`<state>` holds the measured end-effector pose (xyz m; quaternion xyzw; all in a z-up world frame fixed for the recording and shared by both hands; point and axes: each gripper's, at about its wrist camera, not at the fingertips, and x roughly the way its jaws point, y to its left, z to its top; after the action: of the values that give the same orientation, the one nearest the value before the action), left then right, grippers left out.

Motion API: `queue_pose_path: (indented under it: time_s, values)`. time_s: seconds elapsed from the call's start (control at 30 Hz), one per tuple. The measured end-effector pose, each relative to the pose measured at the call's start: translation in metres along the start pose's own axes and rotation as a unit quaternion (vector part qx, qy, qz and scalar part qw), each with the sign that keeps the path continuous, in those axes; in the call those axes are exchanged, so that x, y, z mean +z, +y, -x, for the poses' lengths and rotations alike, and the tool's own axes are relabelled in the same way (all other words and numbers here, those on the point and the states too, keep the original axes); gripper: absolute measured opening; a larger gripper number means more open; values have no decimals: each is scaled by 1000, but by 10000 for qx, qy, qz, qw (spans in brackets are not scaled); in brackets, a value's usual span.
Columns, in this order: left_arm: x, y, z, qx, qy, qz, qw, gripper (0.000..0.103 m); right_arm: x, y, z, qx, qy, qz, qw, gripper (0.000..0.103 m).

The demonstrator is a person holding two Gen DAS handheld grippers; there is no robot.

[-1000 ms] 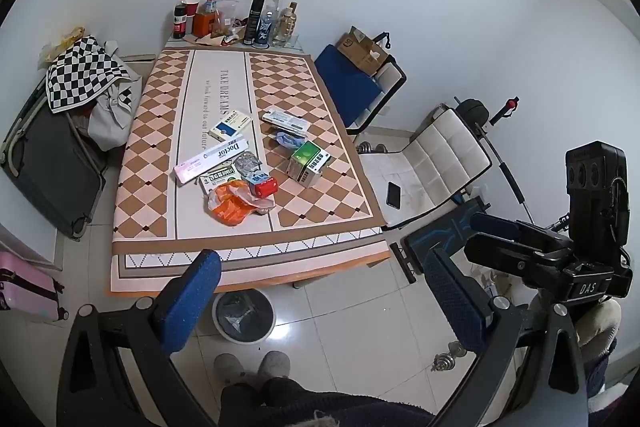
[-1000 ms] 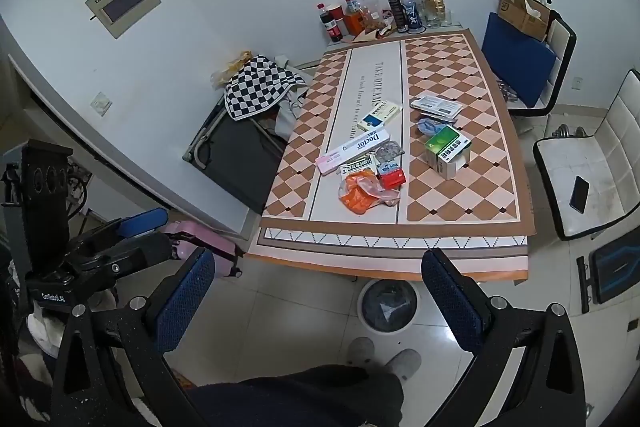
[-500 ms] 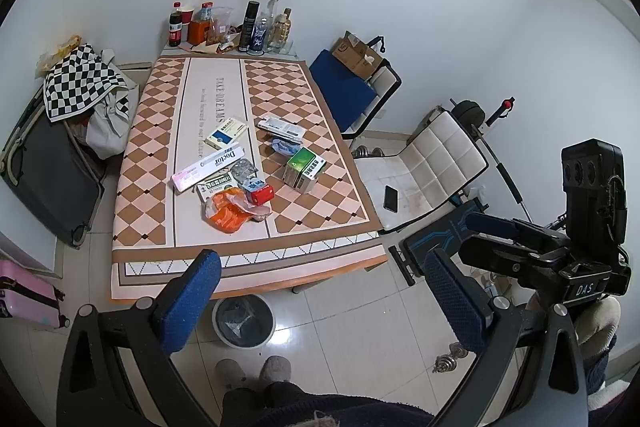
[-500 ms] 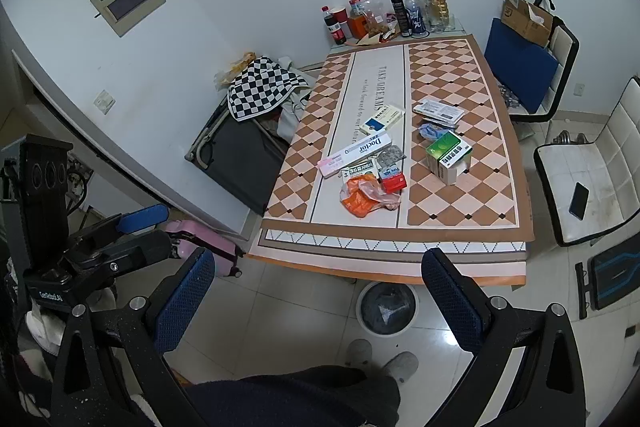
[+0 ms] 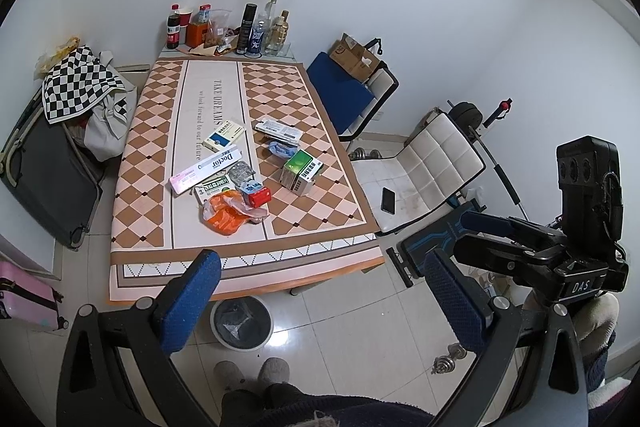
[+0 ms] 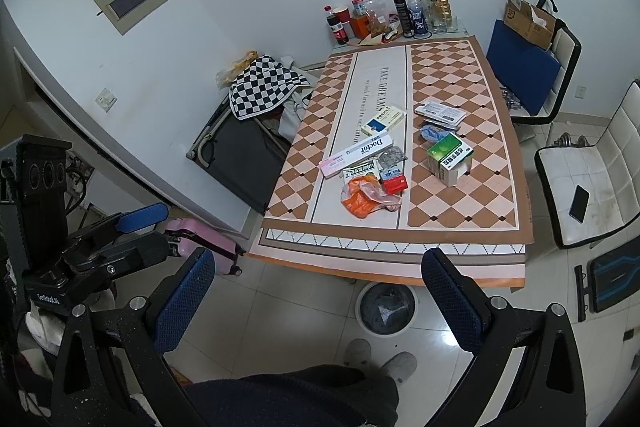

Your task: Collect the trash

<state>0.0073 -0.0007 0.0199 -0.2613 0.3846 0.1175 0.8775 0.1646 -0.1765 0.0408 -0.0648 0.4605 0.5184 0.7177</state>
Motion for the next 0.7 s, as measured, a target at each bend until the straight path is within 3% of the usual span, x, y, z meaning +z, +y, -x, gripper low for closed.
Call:
queue_pose_path:
  time_s: [0.7]
  values:
    - [7, -4, 3, -11, -53, -3, 10000, 103, 4, 10, 4, 59, -5, 60, 10000, 103]
